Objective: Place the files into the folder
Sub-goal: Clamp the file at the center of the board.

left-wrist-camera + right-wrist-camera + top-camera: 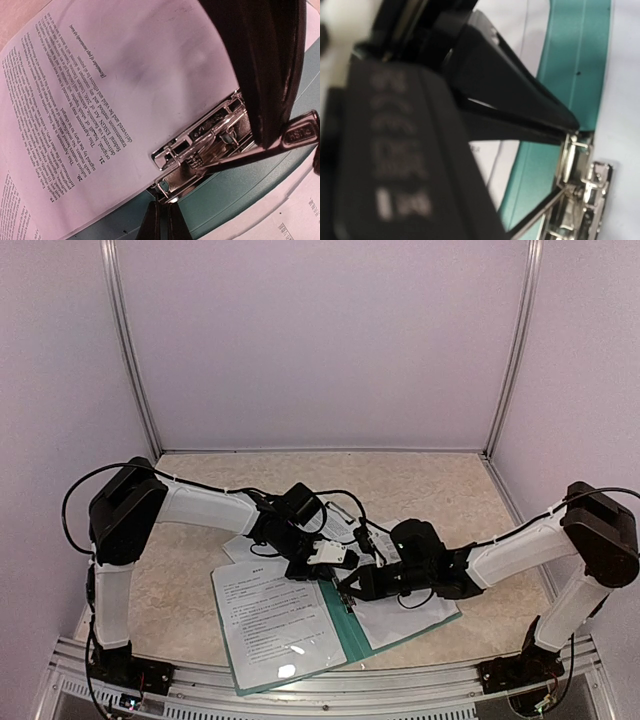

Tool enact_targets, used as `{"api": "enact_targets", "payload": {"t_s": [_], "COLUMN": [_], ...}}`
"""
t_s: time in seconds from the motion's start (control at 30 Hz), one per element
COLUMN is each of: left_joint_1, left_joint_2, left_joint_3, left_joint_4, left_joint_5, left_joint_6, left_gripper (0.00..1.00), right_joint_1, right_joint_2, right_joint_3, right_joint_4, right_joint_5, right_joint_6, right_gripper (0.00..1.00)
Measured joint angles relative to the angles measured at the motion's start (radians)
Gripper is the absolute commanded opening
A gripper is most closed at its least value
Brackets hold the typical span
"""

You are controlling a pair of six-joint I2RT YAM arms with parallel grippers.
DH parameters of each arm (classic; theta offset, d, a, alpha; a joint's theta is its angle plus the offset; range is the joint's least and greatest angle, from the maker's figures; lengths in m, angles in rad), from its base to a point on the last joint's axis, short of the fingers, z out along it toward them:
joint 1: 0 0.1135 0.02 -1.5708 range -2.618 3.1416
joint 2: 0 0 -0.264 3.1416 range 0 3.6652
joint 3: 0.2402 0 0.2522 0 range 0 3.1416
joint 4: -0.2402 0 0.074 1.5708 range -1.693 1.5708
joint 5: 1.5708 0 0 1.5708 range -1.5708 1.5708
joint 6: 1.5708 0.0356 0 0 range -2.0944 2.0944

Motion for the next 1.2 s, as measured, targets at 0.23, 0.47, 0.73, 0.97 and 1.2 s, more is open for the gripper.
{"api": "enact_targets", "payload": {"t_s": [0.23, 0.47, 0.73, 0.97, 1.2], "left_joint_1": [0.000, 0.000, 0.000, 0.000, 0.000], "left_joint_2": [0.001, 0.002, 0.002, 0.004, 0.004], "left_joint_3": [0.002, 0.005, 0.006, 0.008, 0.010], "left_joint_4": [-0.003, -0.006, -0.008, -0.010, -0.013], "left_joint_5": [0.000, 0.000, 0.000, 0.000, -0.002], "left_joint_6": [0.000, 0.000, 0.000, 0.000, 0.000], "left_gripper": [0.00, 0.00, 0.00, 0.00, 0.00], "right_joint_1": [0.000, 0.000, 0.000, 0.001, 0.003], "right_joint_2": [0.000, -0.002, -0.003, 0.000, 0.029], "right_joint_3": [-0.021, -0.043, -0.067, -0.081, -0.087], "right_joint_4": [0.031, 0.050, 0.053, 0.059, 0.070], "right_joint_5": [-0.006, -0.011, -0.012, -0.012, -0.024], "right_joint_6": [0.009, 0.011, 0.006, -0.008, -0.023], "right_gripper": [0.01, 0.00, 0.00, 0.00, 0.00]}}
